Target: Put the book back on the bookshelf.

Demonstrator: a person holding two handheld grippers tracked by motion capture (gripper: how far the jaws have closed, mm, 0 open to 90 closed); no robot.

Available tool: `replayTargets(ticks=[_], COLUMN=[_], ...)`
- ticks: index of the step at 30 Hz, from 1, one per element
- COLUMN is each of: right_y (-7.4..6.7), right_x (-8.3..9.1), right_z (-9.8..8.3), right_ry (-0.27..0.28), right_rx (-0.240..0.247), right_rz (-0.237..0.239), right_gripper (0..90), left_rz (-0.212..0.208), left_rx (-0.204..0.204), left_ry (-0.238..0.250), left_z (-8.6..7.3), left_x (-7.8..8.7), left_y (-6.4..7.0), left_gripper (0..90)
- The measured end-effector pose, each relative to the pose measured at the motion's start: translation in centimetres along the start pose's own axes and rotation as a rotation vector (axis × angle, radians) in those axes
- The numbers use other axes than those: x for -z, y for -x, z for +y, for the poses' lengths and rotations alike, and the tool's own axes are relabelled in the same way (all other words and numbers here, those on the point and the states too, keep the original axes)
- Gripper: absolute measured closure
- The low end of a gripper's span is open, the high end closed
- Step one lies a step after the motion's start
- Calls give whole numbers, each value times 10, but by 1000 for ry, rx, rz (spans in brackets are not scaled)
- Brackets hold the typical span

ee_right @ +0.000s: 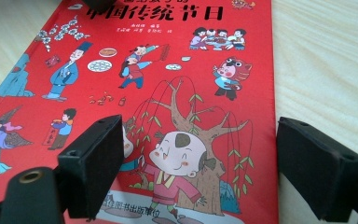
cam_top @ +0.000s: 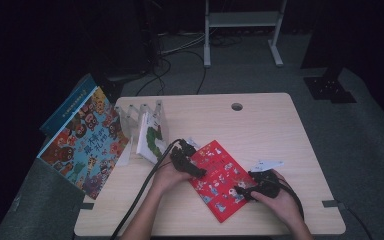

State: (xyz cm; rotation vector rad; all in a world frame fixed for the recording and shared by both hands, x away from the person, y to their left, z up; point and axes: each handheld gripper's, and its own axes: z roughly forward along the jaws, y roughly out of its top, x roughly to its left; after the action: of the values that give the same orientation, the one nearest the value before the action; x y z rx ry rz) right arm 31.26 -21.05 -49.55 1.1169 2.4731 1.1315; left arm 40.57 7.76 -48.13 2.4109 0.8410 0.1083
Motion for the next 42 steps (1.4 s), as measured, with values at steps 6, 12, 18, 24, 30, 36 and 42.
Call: replayTargets(ticks=[6,12,18,24,30,36,42], right_y=[-4,-11,-14,-13,-13,-18,-15], right_x=[4,8,16,26,36,41,41], right_z=[-5,-10,-15,-25,-33,-44,-46], right_ry=[-1,-6,-5,0,-7,-32,-38], right_rx=[12,19,68,73,87,108,104], right_rz=[10,20,6,9,8,-9,-13], right_gripper=[153,153,154,153,153,141,107], left_rz=[-14,-28,-35,-39,-39,-44,-42], left_rx=[-18,-40,-44,-45,-68,-67,-63], left_ry=[-1,-6,1,16,12,22,9], left_z=[-9,-17,-28,-40,-47,-50,-53], left_x=[4,9,15,22,27,28,31], left_y=[8,15,17,17,16,16,19], left_gripper=[0,0,0,0,0,0,0])
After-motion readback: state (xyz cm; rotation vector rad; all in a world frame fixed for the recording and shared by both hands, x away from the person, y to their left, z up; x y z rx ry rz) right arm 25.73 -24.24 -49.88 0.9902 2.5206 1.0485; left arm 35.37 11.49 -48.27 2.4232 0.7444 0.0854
